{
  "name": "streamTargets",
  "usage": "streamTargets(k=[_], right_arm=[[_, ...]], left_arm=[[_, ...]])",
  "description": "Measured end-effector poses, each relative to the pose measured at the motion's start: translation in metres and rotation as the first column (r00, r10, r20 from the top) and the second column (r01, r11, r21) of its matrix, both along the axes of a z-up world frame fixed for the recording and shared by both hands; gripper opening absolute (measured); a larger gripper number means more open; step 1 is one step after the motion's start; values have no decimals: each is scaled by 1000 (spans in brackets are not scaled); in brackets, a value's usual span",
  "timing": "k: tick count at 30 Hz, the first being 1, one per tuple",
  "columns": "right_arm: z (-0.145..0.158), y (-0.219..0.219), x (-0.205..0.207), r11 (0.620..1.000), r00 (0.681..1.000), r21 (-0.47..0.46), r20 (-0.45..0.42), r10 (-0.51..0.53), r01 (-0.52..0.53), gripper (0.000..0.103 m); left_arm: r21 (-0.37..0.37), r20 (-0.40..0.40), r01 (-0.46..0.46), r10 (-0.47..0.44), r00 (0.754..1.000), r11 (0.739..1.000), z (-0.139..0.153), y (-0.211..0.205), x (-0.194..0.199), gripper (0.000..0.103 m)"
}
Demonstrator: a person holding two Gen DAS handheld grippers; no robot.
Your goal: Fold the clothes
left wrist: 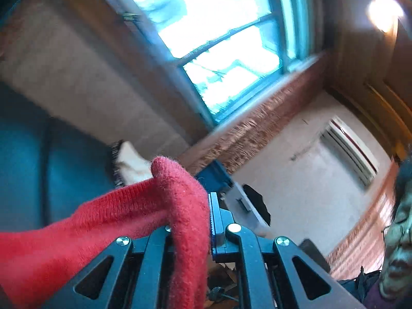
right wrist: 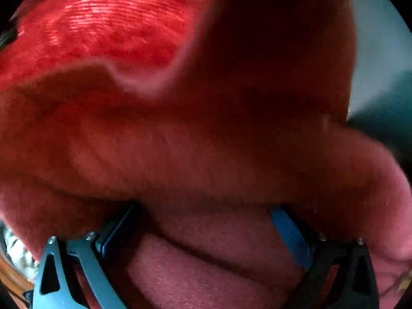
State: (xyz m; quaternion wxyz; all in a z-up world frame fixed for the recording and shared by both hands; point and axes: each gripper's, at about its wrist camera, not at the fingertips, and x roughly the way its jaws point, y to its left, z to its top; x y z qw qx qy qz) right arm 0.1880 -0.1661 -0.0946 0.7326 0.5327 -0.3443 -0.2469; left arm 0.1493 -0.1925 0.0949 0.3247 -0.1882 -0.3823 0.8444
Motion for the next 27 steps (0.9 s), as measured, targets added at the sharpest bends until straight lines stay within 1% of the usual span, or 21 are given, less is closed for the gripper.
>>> streamTargets(k=[1, 3, 5, 7, 9, 10, 11, 13, 14, 15, 16, 17, 19, 20, 21, 22, 23, 24, 25, 26, 27], right_arm=[[21, 14, -14, 997, 998, -41, -21, -66, 65, 103], [58, 42, -39, 975, 982, -133, -38, -185, 178, 103], [89, 68, -55, 939, 959, -217, -41, -282, 267, 103], [126, 102, -73, 878, 914, -306, -56, -402, 368, 103], [158, 140, -86, 800, 853, -379, -48, -519, 465, 103], [176, 164, -90, 738, 802, -422, -43, -596, 526, 103], [195, 193, -91, 654, 722, -469, -50, -690, 593, 103], [227, 243, -86, 470, 523, -548, -69, -849, 691, 103], [238, 259, -84, 406, 445, -576, -81, -892, 710, 103], [253, 274, -84, 348, 355, -601, -114, -928, 720, 103], [262, 281, -88, 333, 308, -601, -149, -940, 727, 103], [266, 281, -94, 340, 291, -579, -178, -940, 741, 103], [267, 272, -117, 379, 282, -487, -261, -923, 787, 103], [262, 258, -126, 388, 271, -438, -308, -912, 811, 103], [256, 246, -135, 388, 247, -382, -367, -897, 839, 103], [249, 236, -139, 397, 247, -353, -400, -882, 847, 103], [240, 226, -140, 429, 276, -320, -427, -861, 845, 103], [229, 221, -141, 479, 330, -277, -447, -831, 833, 103], [215, 202, -143, 540, 398, -224, -465, -790, 811, 103], [201, 188, -140, 582, 446, -177, -482, -754, 794, 103], [185, 181, -143, 604, 475, -130, -499, -725, 786, 103]], left_arm=[[-14, -30, 31, -31, 999, 999, 14, 12, -10, 6], [-60, -111, 103, -109, 988, 993, 49, 43, -26, 6], [-144, -195, 169, -195, 961, 975, 91, 82, -41, 6], [-193, -236, 212, -255, 937, 958, 120, 109, -50, 6], [-225, -280, 227, -286, 916, 947, 148, 128, -57, 6], [-240, -301, 232, -299, 905, 943, 162, 137, -60, 6], [-241, -323, 222, -294, 899, 945, 174, 139, -61, 6], [-234, -351, 162, -238, 906, 959, 192, 129, -59, 6], [-219, -348, 129, -201, 916, 967, 199, 119, -61, 6], [-212, -335, 81, -150, 930, 974, 204, 105, -63, 6], [-213, -318, 46, -113, 941, 976, 203, 95, -64, 7], [-213, -284, 1, -63, 957, 977, 201, 80, -69, 7], [-224, -208, -73, 26, 978, 972, 188, 54, -80, 6], [-253, -171, -127, 85, 982, 959, 177, 39, -85, 6], [-278, -137, -181, 147, 980, 943, 166, 24, -90, 6], [-293, -93, -219, 200, 975, 931, 152, 8, -97, 6], [-307, -33, -251, 254, 967, 918, 132, -13, -103, 6], [-325, 27, -282, 307, 951, 903, 112, -34, -109, 6], [-356, 90, -308, 360, 929, 882, 91, -52, -116, 6], [-408, 158, -325, 417, 895, 853, 63, -76, -121, 6], [-482, 230, -341, 492, 840, 807, 30, -101, -126, 6]])
